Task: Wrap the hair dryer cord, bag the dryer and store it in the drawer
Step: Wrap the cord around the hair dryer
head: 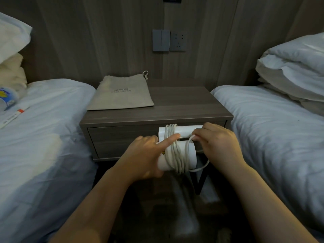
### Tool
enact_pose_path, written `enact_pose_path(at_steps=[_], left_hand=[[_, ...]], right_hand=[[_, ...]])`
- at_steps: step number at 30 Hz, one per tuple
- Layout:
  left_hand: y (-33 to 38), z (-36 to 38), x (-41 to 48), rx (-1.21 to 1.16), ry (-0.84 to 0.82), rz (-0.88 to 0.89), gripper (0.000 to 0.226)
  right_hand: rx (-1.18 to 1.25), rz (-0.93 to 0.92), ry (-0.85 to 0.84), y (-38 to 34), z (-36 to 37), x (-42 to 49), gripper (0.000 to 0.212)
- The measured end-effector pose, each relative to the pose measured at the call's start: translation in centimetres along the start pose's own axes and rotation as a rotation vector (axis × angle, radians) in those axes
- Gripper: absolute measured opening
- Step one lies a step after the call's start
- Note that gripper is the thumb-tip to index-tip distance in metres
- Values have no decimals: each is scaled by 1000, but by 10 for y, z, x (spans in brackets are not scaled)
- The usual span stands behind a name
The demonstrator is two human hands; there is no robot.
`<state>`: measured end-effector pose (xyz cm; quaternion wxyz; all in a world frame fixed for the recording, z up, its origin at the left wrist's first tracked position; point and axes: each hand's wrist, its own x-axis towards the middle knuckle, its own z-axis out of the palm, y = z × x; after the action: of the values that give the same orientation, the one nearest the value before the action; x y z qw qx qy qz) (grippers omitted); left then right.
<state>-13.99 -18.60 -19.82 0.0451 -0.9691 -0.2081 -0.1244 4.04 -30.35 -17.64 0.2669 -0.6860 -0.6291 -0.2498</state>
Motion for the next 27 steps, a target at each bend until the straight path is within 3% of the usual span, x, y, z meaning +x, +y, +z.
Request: enact_pose_path(at_steps=[7,13,18,21,24,27], left_hand=[[3,4,-1,-87,10,13,104],[8,3,0,-147,31,-4,108],[4,3,-1,-209,-12,-18,111],[0,0,-2,-255,-52,-40,113],[0,-2,-1,-289,-101,-53,114],[0,-3,0,-330,-134,-60,115]], right_hand=[[191,95,-110,-2,6,0,28],[376,314,-167,1,4,3,16],[467,307,-325,0,-3,5,23],[557,301,-547,-1,-13,8,40],[591,246,-749,3,-19,7,70],[524,177,-788,4,-18,6,89]])
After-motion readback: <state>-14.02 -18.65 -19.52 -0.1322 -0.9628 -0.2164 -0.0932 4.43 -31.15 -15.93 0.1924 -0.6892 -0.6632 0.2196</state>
